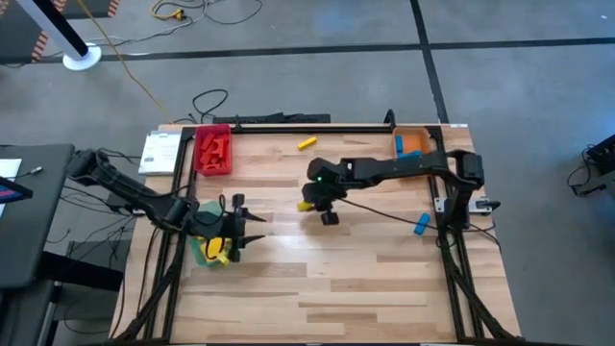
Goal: Sort blocks
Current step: Put the yellow block into the green bin
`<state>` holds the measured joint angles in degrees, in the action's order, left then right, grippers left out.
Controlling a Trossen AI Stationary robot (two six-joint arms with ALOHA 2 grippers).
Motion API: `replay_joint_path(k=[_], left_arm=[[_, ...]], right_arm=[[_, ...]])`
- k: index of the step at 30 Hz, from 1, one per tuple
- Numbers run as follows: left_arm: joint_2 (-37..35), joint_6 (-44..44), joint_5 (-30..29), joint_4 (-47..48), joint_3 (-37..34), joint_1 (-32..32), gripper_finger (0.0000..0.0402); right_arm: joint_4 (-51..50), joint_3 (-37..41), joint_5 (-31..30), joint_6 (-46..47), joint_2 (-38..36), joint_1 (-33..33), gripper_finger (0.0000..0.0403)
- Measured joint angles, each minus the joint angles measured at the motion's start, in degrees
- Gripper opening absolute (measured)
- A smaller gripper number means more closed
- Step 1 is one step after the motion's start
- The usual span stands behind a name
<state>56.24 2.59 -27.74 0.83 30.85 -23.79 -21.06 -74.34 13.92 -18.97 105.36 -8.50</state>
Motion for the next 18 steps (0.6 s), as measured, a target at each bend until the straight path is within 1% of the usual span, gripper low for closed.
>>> replay_joint_path(k=[2,7,10,13,18], left_arm=[[0.01,5.59,-2.43,-2.24,0.0,-1.29,0.019],[0.01,18.23,-3.17,-6.58,0.0,-3.08,0.019],[0.01,22.94,-3.22,-8.27,0.0,-3.38,0.019],[0.22,26.54,-3.2,-9.34,0.0,-3.41,0.019],[3.26,33.03,-2.01,-13.81,0.02,-3.36,0.019]], right_arm=[[0.78,-1.22,1.82,0.85,0.0,1.65,0.0111],[4.43,-4.11,4.9,2.14,0.01,5.13,0.0114],[6.15,-5.23,7.73,4.24,0.02,6.43,0.0114],[9.92,-5.31,9.74,6.68,0.02,7.32,0.0115],[13.99,-5.31,12.74,10.05,0.02,7.94,0.0115]])
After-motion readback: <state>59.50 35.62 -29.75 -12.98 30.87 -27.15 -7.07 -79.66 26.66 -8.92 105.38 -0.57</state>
